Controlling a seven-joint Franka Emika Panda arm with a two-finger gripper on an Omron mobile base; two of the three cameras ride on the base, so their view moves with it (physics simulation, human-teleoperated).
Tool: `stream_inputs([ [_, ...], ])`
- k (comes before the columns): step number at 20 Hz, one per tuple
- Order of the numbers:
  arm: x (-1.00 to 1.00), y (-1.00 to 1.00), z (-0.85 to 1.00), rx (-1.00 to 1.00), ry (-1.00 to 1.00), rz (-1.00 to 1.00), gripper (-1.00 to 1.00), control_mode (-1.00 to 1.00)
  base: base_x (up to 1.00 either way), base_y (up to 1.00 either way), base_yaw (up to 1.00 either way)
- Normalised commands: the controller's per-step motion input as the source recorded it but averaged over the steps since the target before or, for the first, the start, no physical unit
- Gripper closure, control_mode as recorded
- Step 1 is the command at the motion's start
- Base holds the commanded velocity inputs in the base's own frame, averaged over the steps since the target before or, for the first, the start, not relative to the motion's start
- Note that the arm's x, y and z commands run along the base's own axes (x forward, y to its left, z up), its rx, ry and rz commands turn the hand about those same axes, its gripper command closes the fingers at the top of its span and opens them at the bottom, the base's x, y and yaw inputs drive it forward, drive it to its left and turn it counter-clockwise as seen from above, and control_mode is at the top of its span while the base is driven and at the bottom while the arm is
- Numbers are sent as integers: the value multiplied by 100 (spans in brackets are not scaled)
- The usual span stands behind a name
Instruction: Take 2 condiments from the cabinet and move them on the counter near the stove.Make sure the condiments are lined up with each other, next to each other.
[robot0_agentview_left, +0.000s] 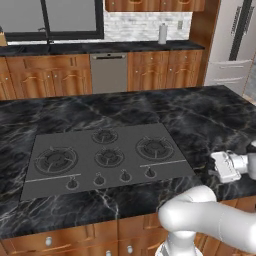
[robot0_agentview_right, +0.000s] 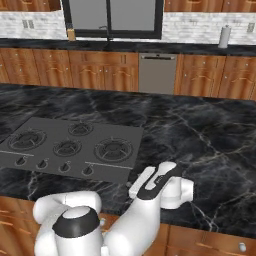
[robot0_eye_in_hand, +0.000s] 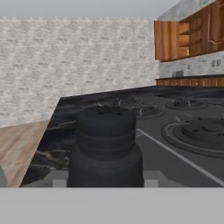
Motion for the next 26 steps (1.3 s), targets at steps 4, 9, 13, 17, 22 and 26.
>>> stream_inputs([
  [4, 19, 0, -32, 6, 0, 1, 100, -100, 0, 0, 0],
  [9, 19, -8, -30, 3, 0, 3, 100, -100, 0, 0, 0],
  [13, 18, -23, -29, 5, 0, 5, 100, -100, 0, 0, 0],
  [17, 9, -13, -18, 1, 0, 2, 100, -100, 0, 0, 0],
  [22, 0, -1, -4, 0, 0, 1, -100, -100, 0, 0, 0],
  [26, 0, 0, -5, 0, 1, 0, -100, -100, 0, 0, 0],
])
